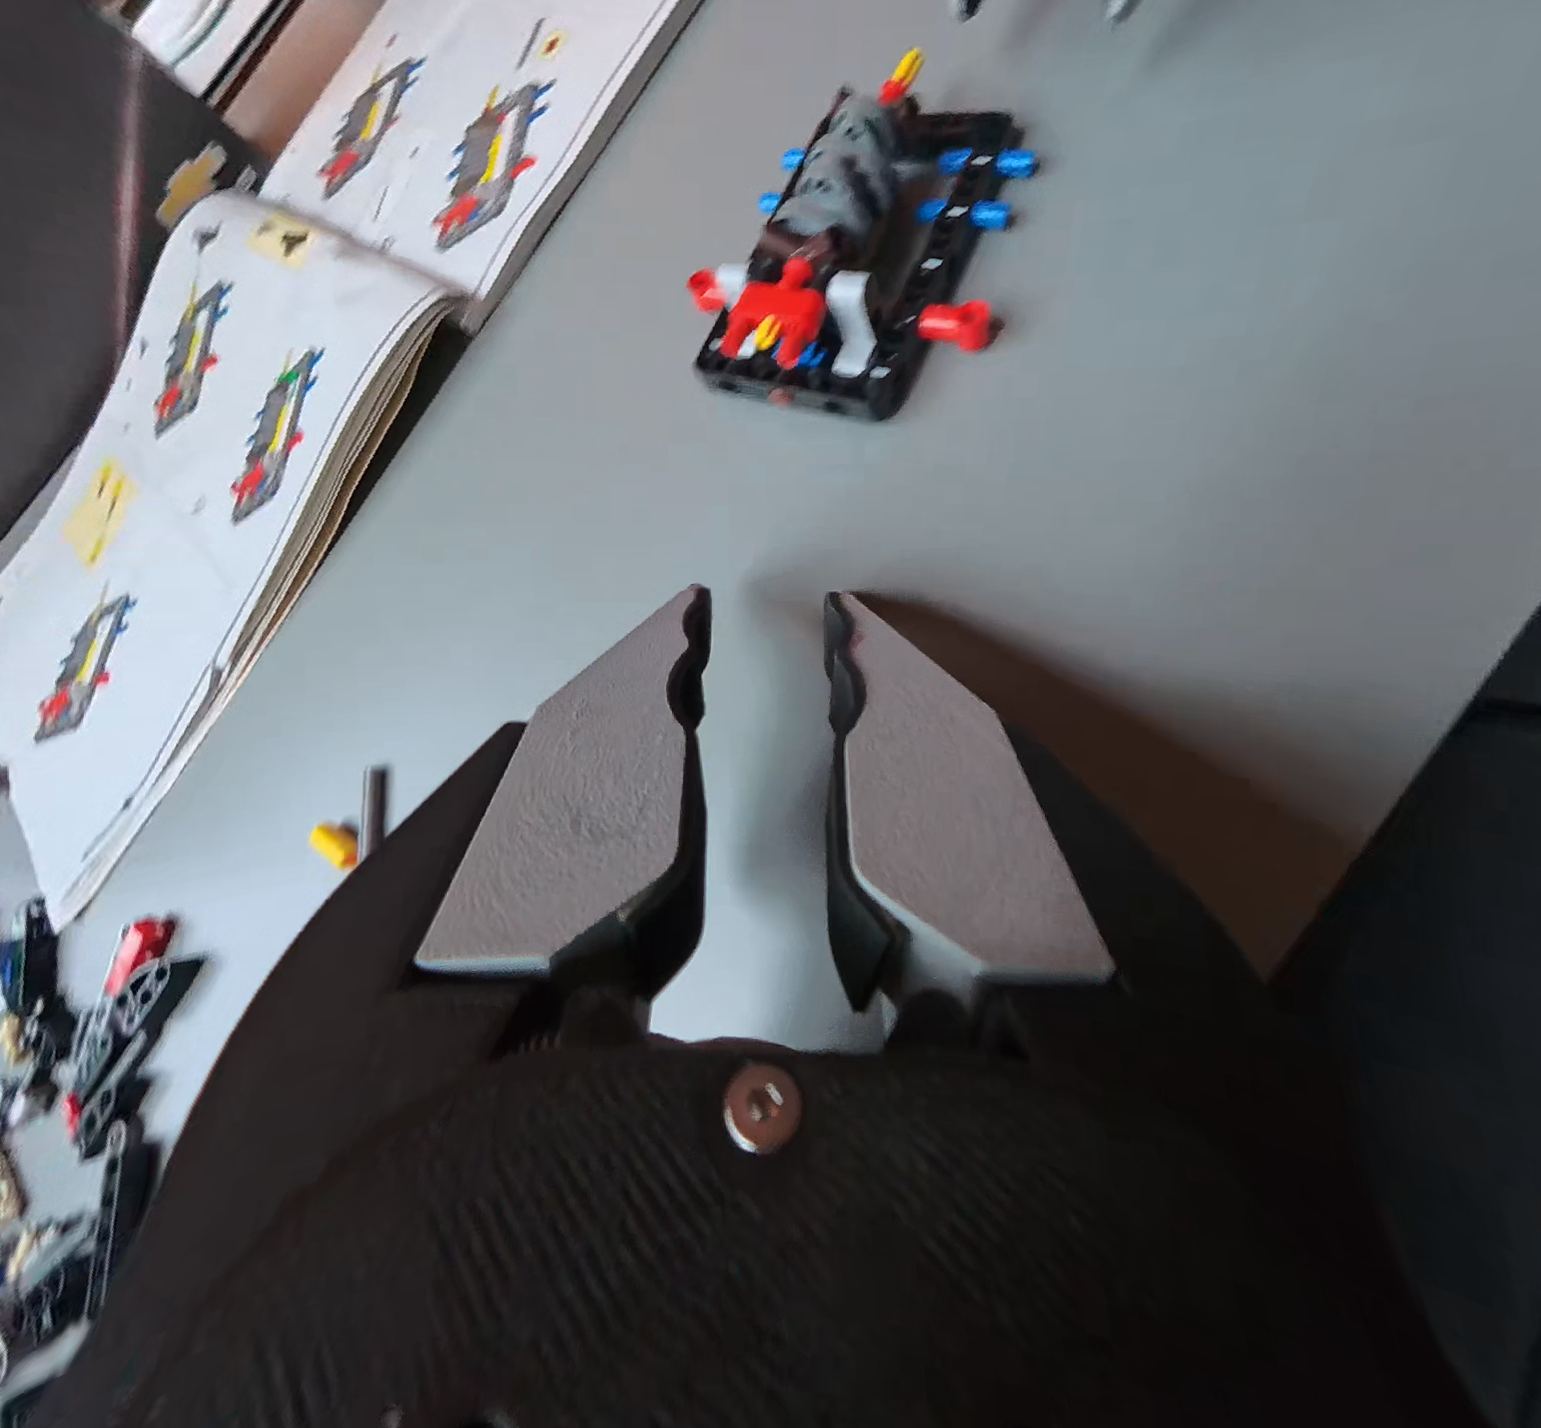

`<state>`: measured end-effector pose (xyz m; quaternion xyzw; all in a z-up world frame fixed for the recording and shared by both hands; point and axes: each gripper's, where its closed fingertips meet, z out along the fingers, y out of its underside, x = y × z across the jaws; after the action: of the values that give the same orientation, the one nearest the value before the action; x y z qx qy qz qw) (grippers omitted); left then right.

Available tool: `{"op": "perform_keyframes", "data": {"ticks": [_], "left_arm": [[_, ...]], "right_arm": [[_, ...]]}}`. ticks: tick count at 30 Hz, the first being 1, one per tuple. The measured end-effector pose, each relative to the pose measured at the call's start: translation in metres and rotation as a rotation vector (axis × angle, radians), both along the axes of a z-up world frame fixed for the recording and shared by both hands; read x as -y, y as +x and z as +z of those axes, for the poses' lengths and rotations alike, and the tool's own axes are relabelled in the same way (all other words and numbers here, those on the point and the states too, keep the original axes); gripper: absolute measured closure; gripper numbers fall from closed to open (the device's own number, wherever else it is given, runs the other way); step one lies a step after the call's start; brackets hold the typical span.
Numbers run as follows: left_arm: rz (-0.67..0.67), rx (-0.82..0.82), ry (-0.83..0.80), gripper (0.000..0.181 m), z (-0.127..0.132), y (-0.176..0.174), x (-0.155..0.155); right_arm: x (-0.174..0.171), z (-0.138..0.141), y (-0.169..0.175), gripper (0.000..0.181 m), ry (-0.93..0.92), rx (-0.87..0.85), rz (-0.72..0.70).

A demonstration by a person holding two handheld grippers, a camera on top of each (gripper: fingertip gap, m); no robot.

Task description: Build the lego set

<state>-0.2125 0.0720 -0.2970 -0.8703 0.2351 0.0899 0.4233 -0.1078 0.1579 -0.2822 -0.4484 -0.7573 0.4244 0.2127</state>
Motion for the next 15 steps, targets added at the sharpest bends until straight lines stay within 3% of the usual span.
{"op": "perform_keyframes", "data": {"ticks": [8,11,15], "left_arm": [[0.319,0.318,0.040,0.147,0.015,-0.089,0.015],[0.414,0.280,0.050,0.148,0.013,-0.120,0.027],[0.444,0.293,0.042,0.148,0.012,-0.135,0.034]], "right_arm": [[0.001,-0.001,0.000,0.150,0.013,0.004,0.006],[0.001,0.000,0.000,0.151,0.009,-0.007,0.004],[0.002,0.000,0.001,0.151,0.013,-0.005,0.010]]}}
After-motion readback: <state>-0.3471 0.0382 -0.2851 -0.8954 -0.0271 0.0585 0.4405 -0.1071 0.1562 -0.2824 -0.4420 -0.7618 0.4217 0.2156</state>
